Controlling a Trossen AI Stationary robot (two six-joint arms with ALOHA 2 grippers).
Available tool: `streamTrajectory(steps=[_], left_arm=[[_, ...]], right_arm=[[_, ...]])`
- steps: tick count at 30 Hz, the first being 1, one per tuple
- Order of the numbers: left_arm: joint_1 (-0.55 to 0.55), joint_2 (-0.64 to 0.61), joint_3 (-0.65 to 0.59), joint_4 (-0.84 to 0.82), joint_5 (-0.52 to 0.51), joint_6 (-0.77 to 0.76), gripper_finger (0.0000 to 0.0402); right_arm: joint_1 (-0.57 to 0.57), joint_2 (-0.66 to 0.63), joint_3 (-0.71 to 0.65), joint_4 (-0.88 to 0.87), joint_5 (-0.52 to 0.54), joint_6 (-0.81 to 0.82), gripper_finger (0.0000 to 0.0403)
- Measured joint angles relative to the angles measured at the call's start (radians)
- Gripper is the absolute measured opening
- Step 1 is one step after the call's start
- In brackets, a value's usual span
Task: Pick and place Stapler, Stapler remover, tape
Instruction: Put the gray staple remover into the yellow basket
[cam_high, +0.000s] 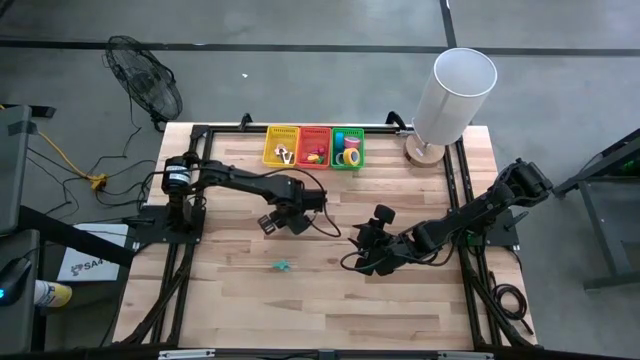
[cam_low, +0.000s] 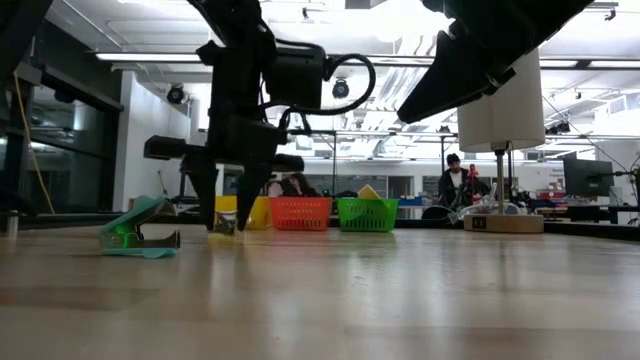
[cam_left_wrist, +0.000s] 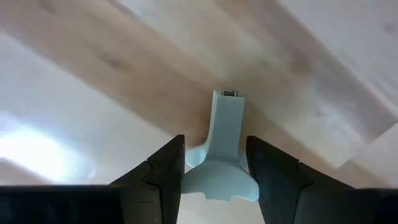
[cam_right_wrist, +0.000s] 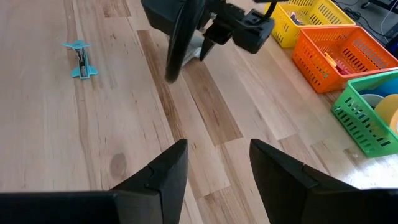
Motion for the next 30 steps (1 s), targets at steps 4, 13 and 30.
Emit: streamTrajectory(steps=[4, 13, 30], left_arm=[[0.000, 0.000, 0.035, -0.052, -0.047, 0.000, 0.0152], [0.014, 0.000, 0.100, -0.123, -0.215, 0.000, 0.0152], [0.198, -0.002, 0.104, -0.180, -0.359, 0.027, 0.0152]], right_arm=[[0.000, 0.000, 0.000, 0.000, 0.000, 0.000, 0.0165], [0.000, 0.000, 0.000, 0.000, 0.000, 0.000, 0.0165], [0.000, 0.000, 0.000, -0.024, 0.000, 0.011, 0.0165]])
